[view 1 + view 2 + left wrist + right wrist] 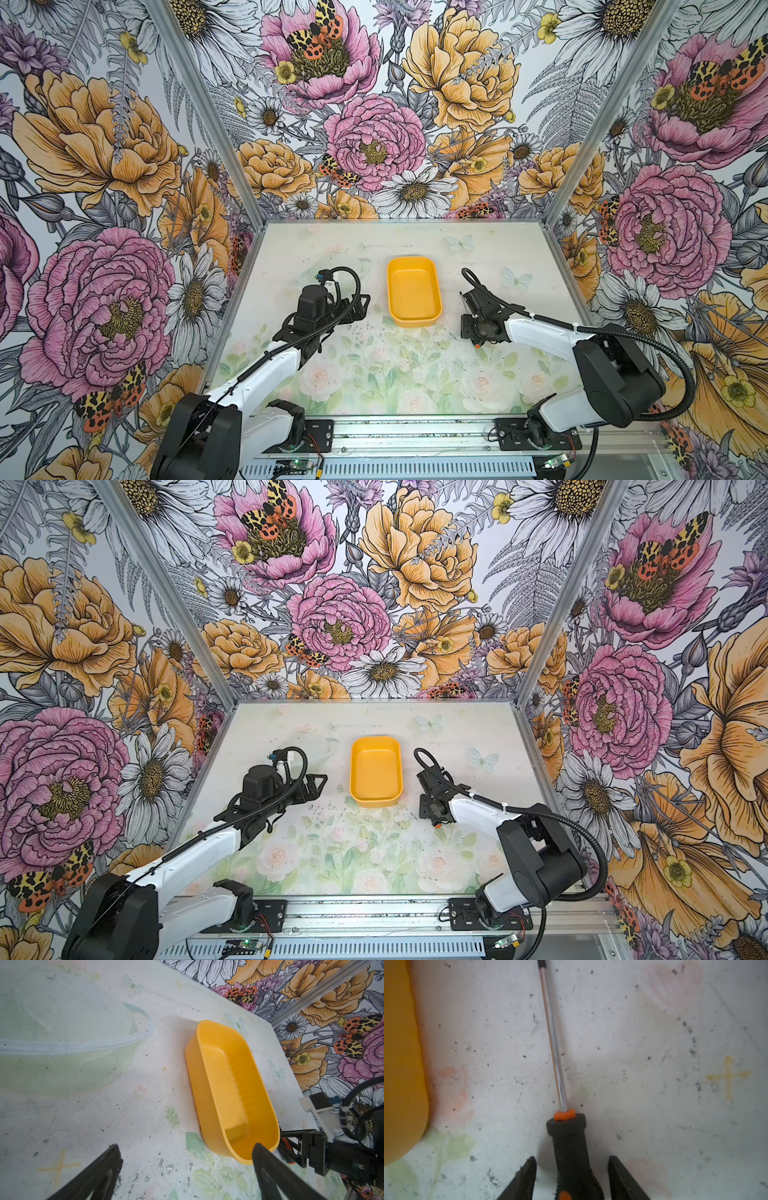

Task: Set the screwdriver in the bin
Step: 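Close the right gripper on the screwdriver handle, then lift the screwdriver with the right gripper and carry it over the yellow bin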

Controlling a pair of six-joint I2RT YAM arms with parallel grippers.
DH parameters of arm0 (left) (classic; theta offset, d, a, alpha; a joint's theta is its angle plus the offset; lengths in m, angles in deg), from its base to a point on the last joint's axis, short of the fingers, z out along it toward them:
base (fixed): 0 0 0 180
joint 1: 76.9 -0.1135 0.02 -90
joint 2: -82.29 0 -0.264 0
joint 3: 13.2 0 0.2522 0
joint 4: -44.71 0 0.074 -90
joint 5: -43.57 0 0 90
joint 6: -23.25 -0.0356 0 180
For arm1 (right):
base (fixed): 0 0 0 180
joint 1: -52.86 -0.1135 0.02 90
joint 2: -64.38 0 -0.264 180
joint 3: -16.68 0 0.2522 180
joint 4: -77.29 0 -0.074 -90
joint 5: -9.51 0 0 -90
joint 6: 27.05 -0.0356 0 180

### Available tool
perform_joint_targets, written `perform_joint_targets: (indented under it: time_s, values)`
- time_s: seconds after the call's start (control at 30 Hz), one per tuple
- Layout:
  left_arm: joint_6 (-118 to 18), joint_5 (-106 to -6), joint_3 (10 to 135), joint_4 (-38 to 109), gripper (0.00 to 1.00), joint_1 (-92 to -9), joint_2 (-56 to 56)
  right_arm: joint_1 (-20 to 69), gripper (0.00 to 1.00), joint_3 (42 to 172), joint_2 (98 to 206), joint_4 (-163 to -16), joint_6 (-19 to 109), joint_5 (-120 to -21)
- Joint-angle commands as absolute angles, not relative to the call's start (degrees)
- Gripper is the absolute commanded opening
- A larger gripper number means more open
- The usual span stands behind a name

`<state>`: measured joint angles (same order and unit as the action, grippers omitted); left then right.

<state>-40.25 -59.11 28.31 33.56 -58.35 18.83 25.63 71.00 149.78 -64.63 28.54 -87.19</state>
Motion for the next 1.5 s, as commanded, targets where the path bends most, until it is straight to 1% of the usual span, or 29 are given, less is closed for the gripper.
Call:
perform_joint_targets:
  time_s: [0.0,0.13,0.23,0.33,0.4,0.47,0.53,0.7,0.9,1.1,1.3,1.37,1.47]
  values:
    - [-40.45,-60.63,29.76,32.89,0.99,-57.66,18.50,24.86,0.48,72.28,151.38,-63.28,28.78,-87.77]
    - [-40.47,-60.23,29.74,32.84,0.99,-57.56,18.58,24.73,0.36,72.37,151.58,-62.78,28.86,-87.45]
    - [-40.54,-60.25,29.93,32.70,0.99,-57.56,18.57,24.73,0.30,72.37,151.48,-62.08,28.94,-86.46]
    - [-40.45,-60.24,29.97,32.75,0.99,-57.56,18.48,24.73,0.27,71.90,151.02,-61.53,29.00,-85.63]
    - [-40.56,-60.24,29.84,32.78,0.99,-57.56,18.27,24.73,0.23,71.63,150.87,-61.30,29.02,-85.28]
    - [-40.45,-60.18,29.84,32.76,0.99,-57.56,18.14,24.72,0.13,71.64,151.04,-61.17,28.98,-84.80]
    - [-40.48,-60.24,29.92,32.71,0.99,-57.51,18.04,24.70,0.00,71.74,151.21,-61.17,29.16,-83.49]
    - [-40.43,-60.43,29.85,32.71,0.99,-57.47,18.21,24.81,0.00,72.88,149.72,-61.24,29.05,-80.43]
    - [-40.47,-60.20,29.62,32.19,0.99,-57.50,18.85,26.42,0.00,75.93,144.13,-61.12,28.47,-75.18]
    - [-40.64,-60.02,29.56,31.49,0.99,-57.52,19.57,27.78,0.00,84.38,140.58,-59.26,27.54,-72.84]
    - [-40.56,-59.90,29.45,31.40,0.99,-57.48,19.87,27.65,0.00,96.37,144.19,-58.71,27.49,-70.08]
    - [-40.67,-59.84,29.39,31.32,0.99,-57.50,20.05,27.58,0.00,99.50,146.64,-58.71,27.06,-68.28]
    - [-40.91,-59.54,29.45,30.96,0.99,-57.52,20.36,26.14,0.00,102.73,149.57,-58.75,26.20,-68.25]
